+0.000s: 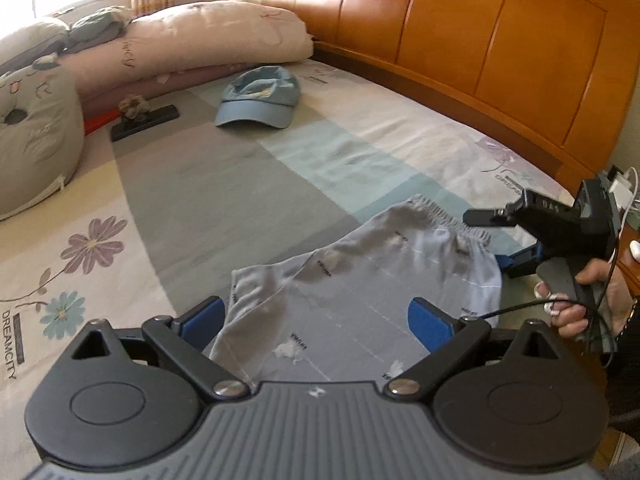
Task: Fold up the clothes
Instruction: 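Press the pants near the waistband with the right tool, then close the right tool on the grey pants waistband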
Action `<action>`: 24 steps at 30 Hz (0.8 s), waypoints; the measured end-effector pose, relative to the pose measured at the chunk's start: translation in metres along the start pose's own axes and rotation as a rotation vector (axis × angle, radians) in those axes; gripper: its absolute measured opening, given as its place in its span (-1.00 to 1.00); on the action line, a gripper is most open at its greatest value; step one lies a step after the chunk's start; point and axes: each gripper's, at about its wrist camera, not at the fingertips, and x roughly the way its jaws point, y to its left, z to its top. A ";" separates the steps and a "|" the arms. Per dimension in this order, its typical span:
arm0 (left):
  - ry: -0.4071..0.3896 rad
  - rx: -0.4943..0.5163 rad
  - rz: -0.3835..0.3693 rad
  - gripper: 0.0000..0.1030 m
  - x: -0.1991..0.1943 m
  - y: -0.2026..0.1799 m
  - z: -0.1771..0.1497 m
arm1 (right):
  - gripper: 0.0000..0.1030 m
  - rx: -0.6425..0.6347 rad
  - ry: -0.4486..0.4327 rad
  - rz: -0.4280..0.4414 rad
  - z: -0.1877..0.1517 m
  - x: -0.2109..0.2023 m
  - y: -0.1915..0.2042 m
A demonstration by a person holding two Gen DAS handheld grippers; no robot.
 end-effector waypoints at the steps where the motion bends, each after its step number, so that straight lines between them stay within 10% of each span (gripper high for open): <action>1: 0.002 0.002 0.001 0.90 0.000 0.000 0.001 | 1.00 -0.015 0.007 -0.002 -0.005 0.000 0.003; 24: 0.030 -0.011 0.010 0.90 0.011 0.008 0.011 | 0.80 -0.308 -0.070 0.019 -0.012 0.021 0.008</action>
